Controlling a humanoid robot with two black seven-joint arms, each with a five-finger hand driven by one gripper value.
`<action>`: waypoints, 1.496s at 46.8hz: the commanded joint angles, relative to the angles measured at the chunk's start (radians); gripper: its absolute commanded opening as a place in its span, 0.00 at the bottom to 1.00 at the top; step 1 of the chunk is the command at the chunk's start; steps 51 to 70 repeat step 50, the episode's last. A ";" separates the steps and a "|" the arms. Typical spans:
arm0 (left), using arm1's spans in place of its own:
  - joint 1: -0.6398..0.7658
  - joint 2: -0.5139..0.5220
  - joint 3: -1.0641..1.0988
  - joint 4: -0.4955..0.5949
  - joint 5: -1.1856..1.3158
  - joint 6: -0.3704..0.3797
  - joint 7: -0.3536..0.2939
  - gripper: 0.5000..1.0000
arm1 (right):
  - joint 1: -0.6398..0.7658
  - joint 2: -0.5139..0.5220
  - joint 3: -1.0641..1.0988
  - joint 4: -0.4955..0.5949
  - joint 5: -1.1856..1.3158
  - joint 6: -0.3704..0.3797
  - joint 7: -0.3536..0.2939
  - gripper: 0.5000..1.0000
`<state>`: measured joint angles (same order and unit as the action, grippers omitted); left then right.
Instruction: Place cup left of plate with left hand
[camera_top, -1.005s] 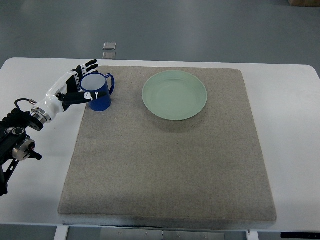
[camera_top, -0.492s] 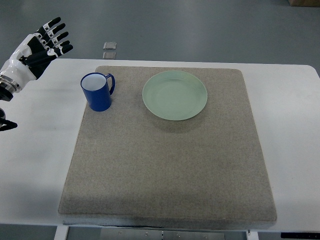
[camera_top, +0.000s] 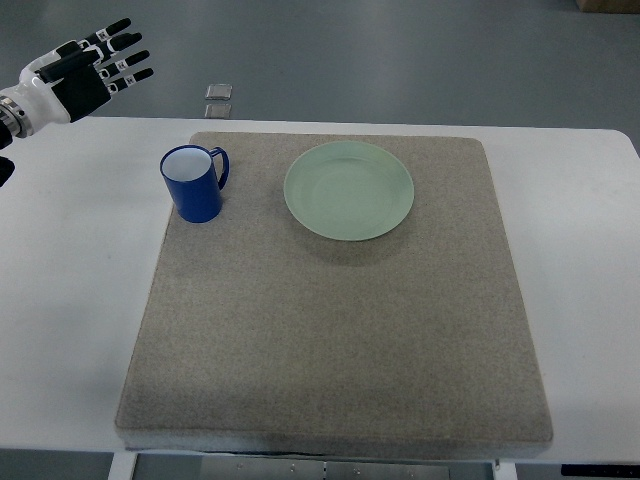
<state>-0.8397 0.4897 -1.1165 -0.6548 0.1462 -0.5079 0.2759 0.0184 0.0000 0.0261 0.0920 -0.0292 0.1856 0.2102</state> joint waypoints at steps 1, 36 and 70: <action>-0.001 -0.003 0.000 -0.008 -0.043 -0.024 0.014 1.00 | 0.000 0.000 0.000 0.000 0.000 0.000 0.000 0.86; -0.013 -0.033 0.032 -0.009 -0.145 -0.030 0.085 1.00 | -0.003 0.000 0.000 0.011 -0.002 0.006 0.000 0.86; -0.012 -0.033 0.032 -0.009 -0.145 -0.030 0.083 1.00 | -0.026 0.000 -0.003 0.014 -0.003 0.014 -0.008 0.86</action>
